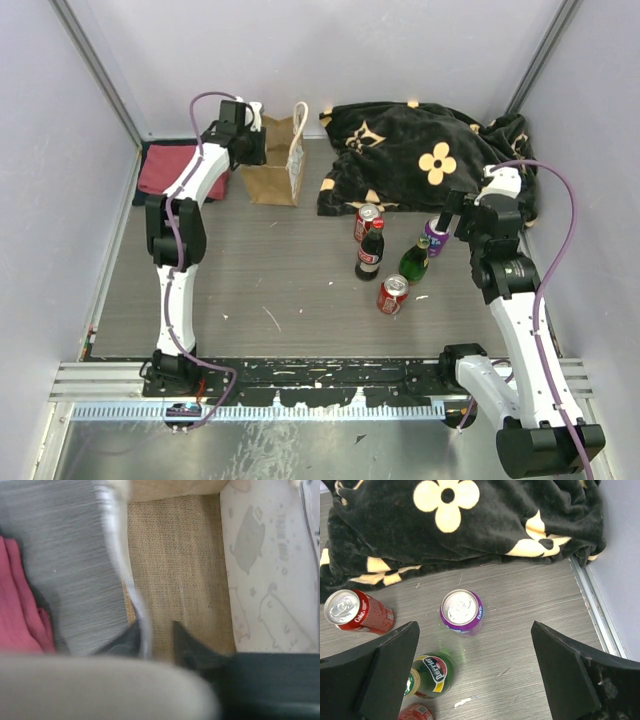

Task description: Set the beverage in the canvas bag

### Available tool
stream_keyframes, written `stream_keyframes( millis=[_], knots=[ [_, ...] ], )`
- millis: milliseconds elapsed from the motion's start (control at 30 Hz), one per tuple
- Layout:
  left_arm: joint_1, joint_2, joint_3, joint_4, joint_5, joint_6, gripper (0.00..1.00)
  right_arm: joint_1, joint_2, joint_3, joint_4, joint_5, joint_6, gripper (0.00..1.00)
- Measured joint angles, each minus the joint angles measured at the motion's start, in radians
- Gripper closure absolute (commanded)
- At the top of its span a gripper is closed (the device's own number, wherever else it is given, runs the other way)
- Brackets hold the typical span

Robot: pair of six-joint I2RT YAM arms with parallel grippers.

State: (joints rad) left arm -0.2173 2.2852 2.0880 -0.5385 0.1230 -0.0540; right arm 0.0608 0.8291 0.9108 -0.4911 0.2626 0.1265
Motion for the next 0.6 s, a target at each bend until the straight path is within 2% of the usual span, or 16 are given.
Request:
stream_keyframes(
  millis=[67, 100, 300, 467, 600],
  knots=[
    [0.0, 0.011, -0.002, 0.0, -0.002, 0.009, 0.97, 0.0, 0.0, 0.023, -0.011, -0.002, 0.0, 0.0],
    [0.001, 0.01, -0.007, 0.002, -0.003, 0.002, 1.0, 0.0, 0.0, 0.034, -0.013, -0.003, 0.0, 0.0],
    [0.003, -0.13, -0.183, -0.006, 0.019, -0.03, 1.0, 0.0, -0.006, 0.156, -0.037, -0.011, 0.002, 0.0],
    [-0.011, -0.385, -0.406, -0.044, 0.03, -0.076, 1.0, 0.0, -0.041, 0.23, -0.078, -0.022, 0.003, 0.0],
    [-0.066, -0.646, -0.592, -0.048, 0.01, -0.116, 1.0, 0.0, -0.072, 0.274, -0.122, -0.035, 0.005, 0.0]
  ],
)
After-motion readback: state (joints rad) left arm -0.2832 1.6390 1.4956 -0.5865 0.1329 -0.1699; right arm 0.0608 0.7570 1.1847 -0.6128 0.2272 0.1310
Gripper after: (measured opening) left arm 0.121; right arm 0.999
